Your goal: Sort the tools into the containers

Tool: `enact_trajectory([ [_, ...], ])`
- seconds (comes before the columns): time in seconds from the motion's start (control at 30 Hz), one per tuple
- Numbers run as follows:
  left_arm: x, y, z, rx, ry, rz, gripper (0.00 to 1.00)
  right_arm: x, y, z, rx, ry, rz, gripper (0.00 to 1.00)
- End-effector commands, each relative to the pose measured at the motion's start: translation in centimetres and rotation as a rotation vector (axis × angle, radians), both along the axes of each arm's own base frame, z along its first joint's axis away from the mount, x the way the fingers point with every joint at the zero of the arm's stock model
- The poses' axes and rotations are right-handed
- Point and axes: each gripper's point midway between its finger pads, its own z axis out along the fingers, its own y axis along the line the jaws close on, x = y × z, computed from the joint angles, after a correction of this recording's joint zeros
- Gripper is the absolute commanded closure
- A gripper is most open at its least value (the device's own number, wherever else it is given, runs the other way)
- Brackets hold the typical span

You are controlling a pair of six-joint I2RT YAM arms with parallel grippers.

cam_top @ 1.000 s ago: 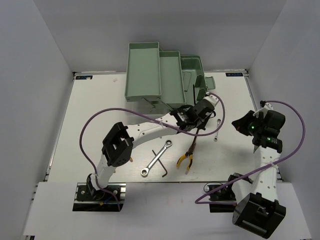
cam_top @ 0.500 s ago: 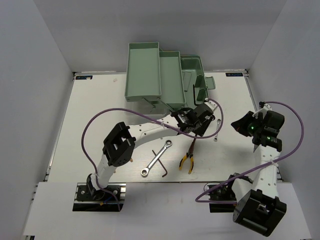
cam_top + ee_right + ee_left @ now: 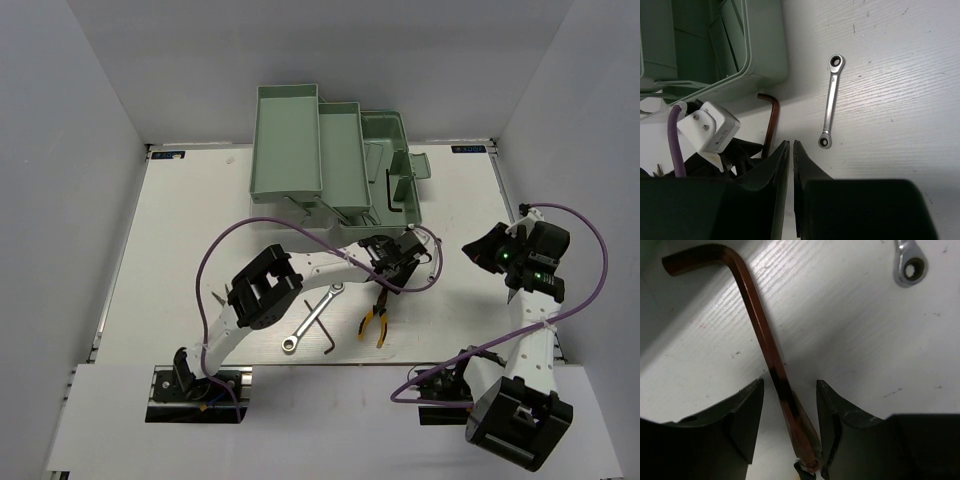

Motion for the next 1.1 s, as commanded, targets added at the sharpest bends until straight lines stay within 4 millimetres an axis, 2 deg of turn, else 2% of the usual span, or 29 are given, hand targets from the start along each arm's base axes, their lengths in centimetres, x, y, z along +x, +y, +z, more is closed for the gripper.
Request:
enact_trajectory([
  [0.0, 0.1, -0.5, 1.4, -0.026, -0.012, 0.017, 0.45, 0.2, -0.1, 0.4, 0.001, -0.024, 0.008, 0.86],
  [0.03, 0.3, -0.3, 0.9, -0.013, -0.015, 0.022, 0.46, 0.3, -0.1, 0.5, -0.002, -0.027, 0.008, 0.86],
  [0.17, 0.1, -0.1, 0.5, -0.004, -0.011, 0.022, 0.76, 0.2, -0.1, 0.5, 0.000, -0.030, 0.007, 0.86],
  [0.2, -0.3, -0.4, 1.0, -0.012, -0.015, 0.013, 0.86, 0.2, -0.1, 0.5, 0.003, -0.028, 0.004, 0.86],
  [0.23, -0.3, -0.4, 1.0, -0.013, -0.015, 0.013, 0.89, 0.2, -0.1, 0.4, 0.005, -0.025, 0.007, 0.86],
  [0.37, 0.0, -1.2, 4.5, -0.083, -0.045, 0.000, 0.97, 0.1, -0.1, 0.5, 0.005, -0.030, 0.005, 0.86],
  [0.53, 0.1, -2.7, 10.7, -0.209, -0.089, -0.040, 1.00, 0.1, -0.1, 0.5, 0.001, -0.033, 0.013, 0.79],
  [0.57, 0.0, -2.9, 12.7, -0.249, -0.107, -0.054, 1.00, 0.1, -0.1, 0.5, 0.004, -0.034, 0.015, 0.78],
  [0.7, -0.2, -3.6, 18.1, -0.398, -0.110, -0.103, 1.00, -0.1, 0.1, 0.5, 0.009, -0.036, 0.029, 0.72],
  [0.8, -0.6, -4.0, 20.0, -0.416, -0.119, -0.157, 1.00, 0.0, 0.2, 0.6, 0.005, -0.042, 0.035, 0.71],
  [0.83, -0.2, -4.4, 20.7, -0.435, -0.124, -0.171, 1.00, 0.0, 0.2, 0.6, 0.008, -0.040, 0.036, 0.71],
  [0.9, -0.4, -4.6, 20.9, -0.440, -0.114, -0.183, 1.00, 0.0, 0.2, 0.7, 0.007, -0.043, 0.036, 0.71],
  [1.03, 2.5, -3.6, 21.8, -0.420, -0.190, -0.087, 1.00, -0.1, 0.2, 0.6, 0.008, -0.043, 0.037, 0.71],
  [1.07, 4.2, -2.6, 21.8, -0.404, -0.226, -0.006, 1.00, -0.1, 0.2, 0.6, 0.008, -0.045, 0.035, 0.71],
])
